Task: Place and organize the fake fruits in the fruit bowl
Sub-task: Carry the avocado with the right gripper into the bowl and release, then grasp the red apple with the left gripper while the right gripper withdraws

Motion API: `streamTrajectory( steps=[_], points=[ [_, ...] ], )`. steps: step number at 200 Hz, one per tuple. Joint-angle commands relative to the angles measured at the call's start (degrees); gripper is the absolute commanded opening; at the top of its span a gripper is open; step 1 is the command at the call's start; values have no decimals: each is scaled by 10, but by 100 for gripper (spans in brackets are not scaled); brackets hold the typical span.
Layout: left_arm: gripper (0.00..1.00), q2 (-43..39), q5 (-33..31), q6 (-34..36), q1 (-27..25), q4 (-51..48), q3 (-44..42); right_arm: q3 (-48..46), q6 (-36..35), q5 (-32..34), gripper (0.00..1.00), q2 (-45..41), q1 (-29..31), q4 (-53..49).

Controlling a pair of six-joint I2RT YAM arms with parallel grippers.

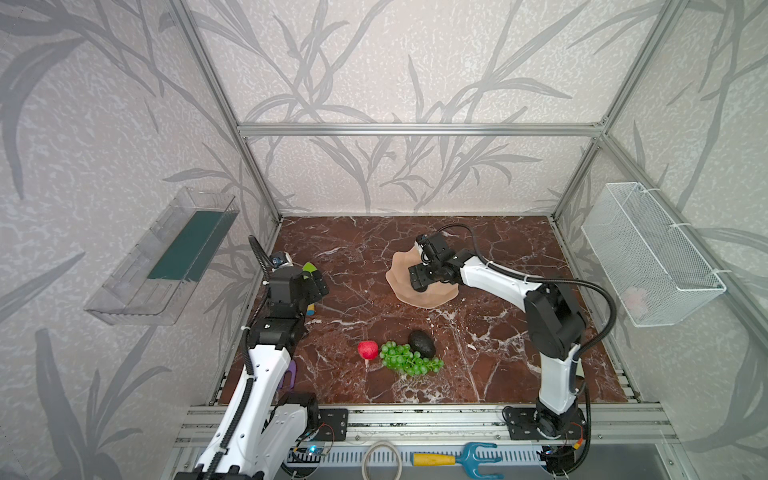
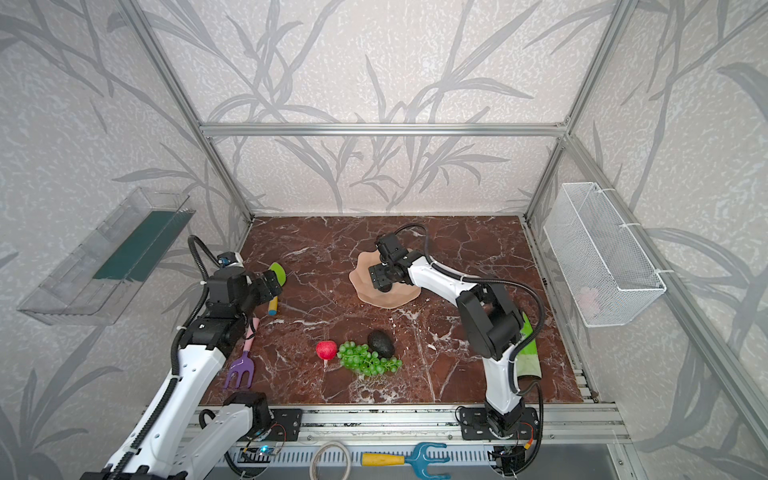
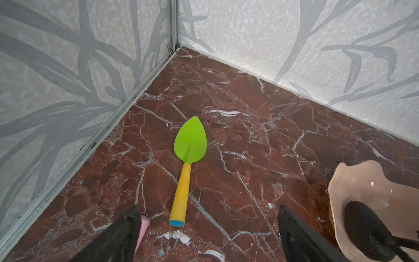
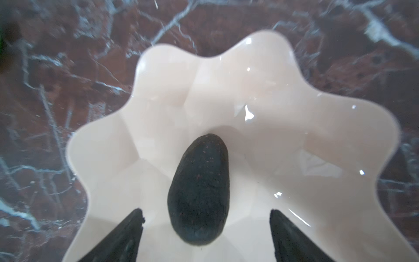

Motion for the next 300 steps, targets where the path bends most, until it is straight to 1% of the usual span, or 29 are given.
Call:
streamTrajectory(
  steps=[1,17,28,48,70,85,99,118,134,149,186,200,230,267,300],
  points=[
    [93,7,38,-17,2,-67,38,-78,7,-3,93,-102,-2,30],
    [92,14,72,-20,2,-118,54,-162,22,-4,100,-183,-2,65],
    [92,17,113,-4,1,-145,58,-220,31,-5,99,-234,-1,95],
    [89,20,184,-19,-2,-187,57,-295,49,4,99,-308,-1,118],
    [87,25,219,-32,-25,-220,51,-334,62,13,99,-354,-2,102],
    [87,35,213,-40,-63,-237,51,-357,72,15,99,-371,-2,104],
    [87,51,189,-51,-115,-248,54,-372,80,18,99,-381,-1,108],
    [86,79,174,-70,-174,-256,53,-382,84,19,99,-386,-1,112],
    [86,98,152,-83,-214,-261,45,-385,83,18,99,-385,-2,112],
    [86,111,131,-92,-240,-263,33,-386,80,18,99,-384,-1,111],
    [85,142,125,-109,-272,-244,4,-389,80,19,99,-381,-2,114],
    [85,158,133,-113,-281,-237,-3,-393,82,18,99,-382,-1,117],
    [85,189,135,-125,-308,-203,-13,-399,83,17,99,-382,-1,119],
    [84,226,141,-137,-323,-168,-20,-402,85,20,99,-386,-2,119],
    [81,246,143,-137,-328,-159,-25,-403,83,22,99,-386,-2,119]
  ],
)
